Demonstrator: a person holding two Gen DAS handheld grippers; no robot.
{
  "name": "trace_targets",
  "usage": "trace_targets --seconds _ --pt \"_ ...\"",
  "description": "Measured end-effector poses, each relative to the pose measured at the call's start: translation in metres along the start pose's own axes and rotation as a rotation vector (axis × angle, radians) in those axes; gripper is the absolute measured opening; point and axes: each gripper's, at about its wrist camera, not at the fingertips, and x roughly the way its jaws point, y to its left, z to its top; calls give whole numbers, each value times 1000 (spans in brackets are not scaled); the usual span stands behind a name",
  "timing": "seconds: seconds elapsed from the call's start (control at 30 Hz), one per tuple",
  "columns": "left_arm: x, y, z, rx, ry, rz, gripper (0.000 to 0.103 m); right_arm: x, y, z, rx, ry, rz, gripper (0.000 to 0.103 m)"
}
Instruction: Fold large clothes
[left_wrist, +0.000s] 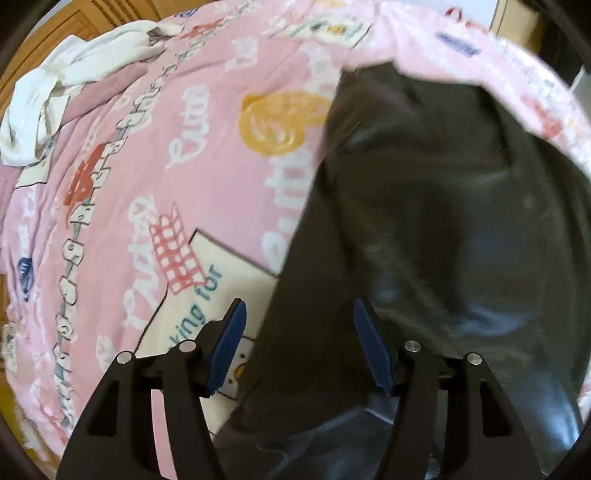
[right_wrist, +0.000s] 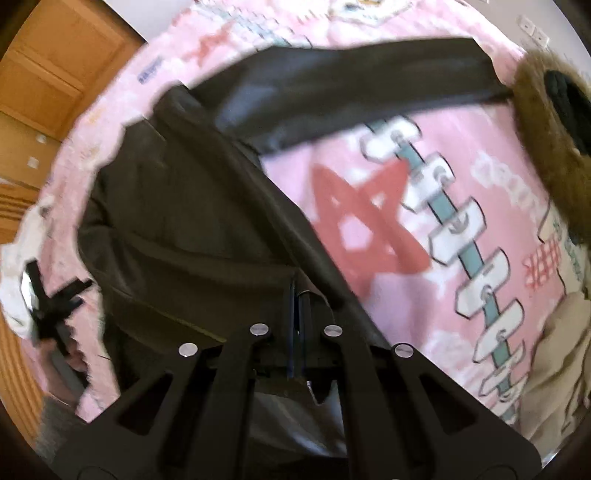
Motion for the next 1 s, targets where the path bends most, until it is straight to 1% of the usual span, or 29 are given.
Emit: trace_targets --seconds 0.07,0.1,0.13,0.17,0.2,0.27,0.33,0.43,0.47,0.57,0.63,0.7,0.77,0.8,0.83,0.87,0.9,0.93,0.97,1.0 --pt "23 4 -8 17 40 84 58 9 -6 -6 22 30 -16 1" --pt "30 8 -11 10 60 94 58 12 -7 -9 29 37 -15 1" --pt "38 15 -16 -7 78 78 60 13 -6 -13 25 45 -23 1" --pt "41 21 -19 -15 74 82 67 15 -5 -16 20 54 -34 1" --pt "41 22 -21 -3 62 104 70 17 -6 -21 23 72 -46 1" --pt "42 20 -22 49 42 136 71 26 -12 -36 52 125 -66 1" --pt "44 18 -22 74 32 164 72 37 -21 -51 71 156 -74 1" --pt "46 16 -23 103 13 199 73 48 -16 -60 14 159 -99 2" --pt "44 16 -23 107 11 201 70 49 -13 -61 1 158 -104 3" --pt "30 19 -17 111 9 159 59 42 -10 -57 0 175 -98 3" --pt "12 19 -15 102 -14 141 59 30 -8 -51 3 175 -96 3" --pt "-6 23 -12 72 -35 130 59 18 -8 -44 22 178 -65 3" --pt "-28 26 -7 22 -59 69 59 4 -6 -37 43 178 -39 3" --pt "-35 25 -5 10 -67 56 59 -4 -4 -34 39 180 -33 3" --pt "-44 23 -4 -5 -76 29 59 -11 -2 -31 31 185 -23 6" --pt "-51 20 -2 -19 -84 -5 60 -14 1 -29 25 193 -18 13" --pt "-57 15 0 -29 -88 -42 60 -18 3 -29 26 207 -8 43" --pt "-60 8 1 -36 -89 -72 61 -19 -1 -30 41 212 25 82" --pt "-60 1 2 -39 -88 -85 61 -22 -4 -32 56 211 47 88" --pt "-58 -4 2 -41 -81 -93 61 -25 -8 -35 68 206 42 88"
